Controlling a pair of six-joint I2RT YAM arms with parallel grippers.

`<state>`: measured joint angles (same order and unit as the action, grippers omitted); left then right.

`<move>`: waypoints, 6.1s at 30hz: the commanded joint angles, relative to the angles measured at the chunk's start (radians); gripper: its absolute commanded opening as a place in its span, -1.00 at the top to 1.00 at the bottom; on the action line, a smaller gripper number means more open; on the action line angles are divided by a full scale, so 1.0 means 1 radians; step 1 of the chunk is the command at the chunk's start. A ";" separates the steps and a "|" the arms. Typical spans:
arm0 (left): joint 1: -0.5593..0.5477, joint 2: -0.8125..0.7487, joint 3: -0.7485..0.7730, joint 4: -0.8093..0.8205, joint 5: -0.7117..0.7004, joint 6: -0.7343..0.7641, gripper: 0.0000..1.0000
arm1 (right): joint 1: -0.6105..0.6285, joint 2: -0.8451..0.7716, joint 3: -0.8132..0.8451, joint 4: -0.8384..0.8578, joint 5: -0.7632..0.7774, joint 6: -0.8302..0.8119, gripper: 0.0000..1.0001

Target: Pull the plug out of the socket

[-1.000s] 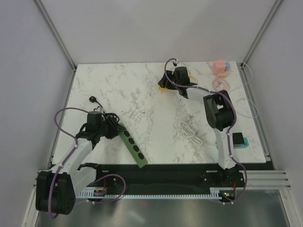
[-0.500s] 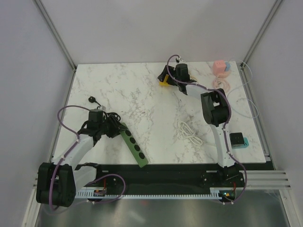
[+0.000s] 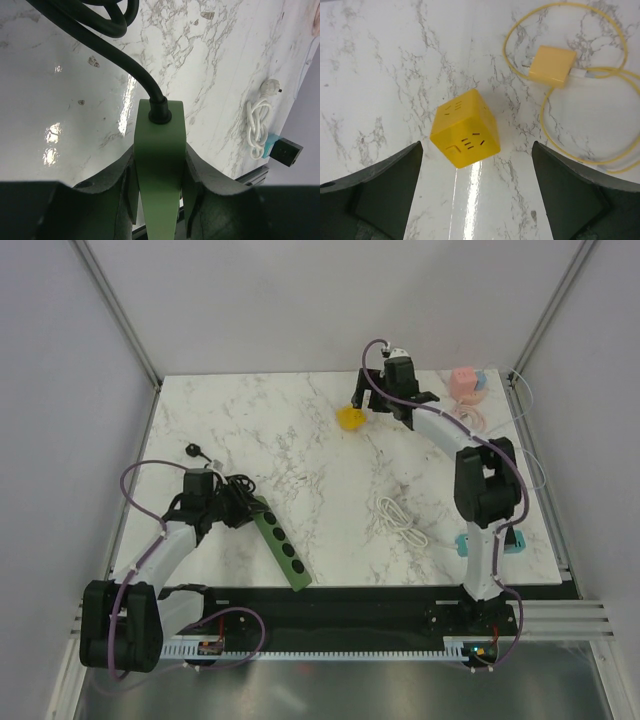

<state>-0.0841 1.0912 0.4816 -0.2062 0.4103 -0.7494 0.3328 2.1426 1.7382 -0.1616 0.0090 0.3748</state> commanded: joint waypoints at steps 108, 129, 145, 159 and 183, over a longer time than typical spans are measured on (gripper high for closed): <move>-0.017 -0.300 0.226 -0.127 0.342 0.114 -0.59 | 0.398 -0.645 -0.492 -0.498 0.365 0.276 -0.95; -0.807 0.619 0.469 0.369 0.073 -0.243 -0.63 | 0.158 -1.109 -0.560 -0.809 0.589 0.283 -0.96; -0.824 0.950 0.701 0.324 -0.074 -0.413 -0.59 | 0.152 -1.081 -0.629 -0.716 0.513 0.200 -0.96; -0.758 0.814 0.619 0.163 -0.243 -0.291 0.95 | 0.152 -1.064 -0.655 -0.688 0.326 0.082 -0.95; -0.230 0.211 0.178 -0.073 -0.243 -0.015 0.79 | 0.344 -0.862 -0.658 -0.558 0.178 0.085 -0.96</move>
<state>-0.3424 1.3487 0.6590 -0.2428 0.1528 -0.8497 0.6487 1.2602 1.0313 -0.7452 0.1246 0.4335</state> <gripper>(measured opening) 0.110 0.979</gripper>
